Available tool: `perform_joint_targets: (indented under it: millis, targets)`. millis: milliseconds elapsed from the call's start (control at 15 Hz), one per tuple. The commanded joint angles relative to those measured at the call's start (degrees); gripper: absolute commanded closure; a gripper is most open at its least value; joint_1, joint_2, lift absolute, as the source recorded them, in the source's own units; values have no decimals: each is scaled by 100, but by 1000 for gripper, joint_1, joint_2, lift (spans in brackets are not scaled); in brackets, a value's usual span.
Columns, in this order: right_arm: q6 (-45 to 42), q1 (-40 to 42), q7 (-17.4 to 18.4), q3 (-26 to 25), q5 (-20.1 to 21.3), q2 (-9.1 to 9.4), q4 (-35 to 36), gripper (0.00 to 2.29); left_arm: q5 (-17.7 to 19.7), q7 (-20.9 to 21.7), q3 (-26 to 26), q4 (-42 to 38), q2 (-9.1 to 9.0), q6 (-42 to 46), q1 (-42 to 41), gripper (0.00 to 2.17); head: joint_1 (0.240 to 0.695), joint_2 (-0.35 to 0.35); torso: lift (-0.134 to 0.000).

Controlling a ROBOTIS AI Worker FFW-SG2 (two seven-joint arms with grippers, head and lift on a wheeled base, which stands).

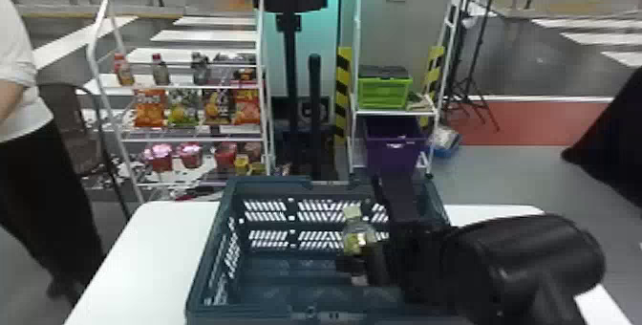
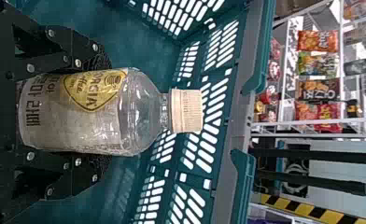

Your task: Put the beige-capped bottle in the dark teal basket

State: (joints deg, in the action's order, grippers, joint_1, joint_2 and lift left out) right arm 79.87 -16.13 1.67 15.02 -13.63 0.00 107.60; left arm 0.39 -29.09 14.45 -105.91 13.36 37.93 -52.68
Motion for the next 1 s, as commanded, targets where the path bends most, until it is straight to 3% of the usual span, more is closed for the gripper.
perform_joint_targets:
  millis: [0,533,867,933]
  targets:
    - [-204,-197,0,71,-70,5,-520,2125,22,-1,-12,9,0,8,13,154,499,0,0]
    - [-678,-654,0,282,-175,5,-1584,2118,101,8,-109,62,0,8,30,151,499,0,0]
    - [-696,-698,0,291,-157,5,-1707,2051,137,26,-144,71,0,8,48,151,499,0,0]
    - [-696,-698,0,291,-166,5,-1707,1946,154,26,-144,71,0,8,57,151,499,0,0]
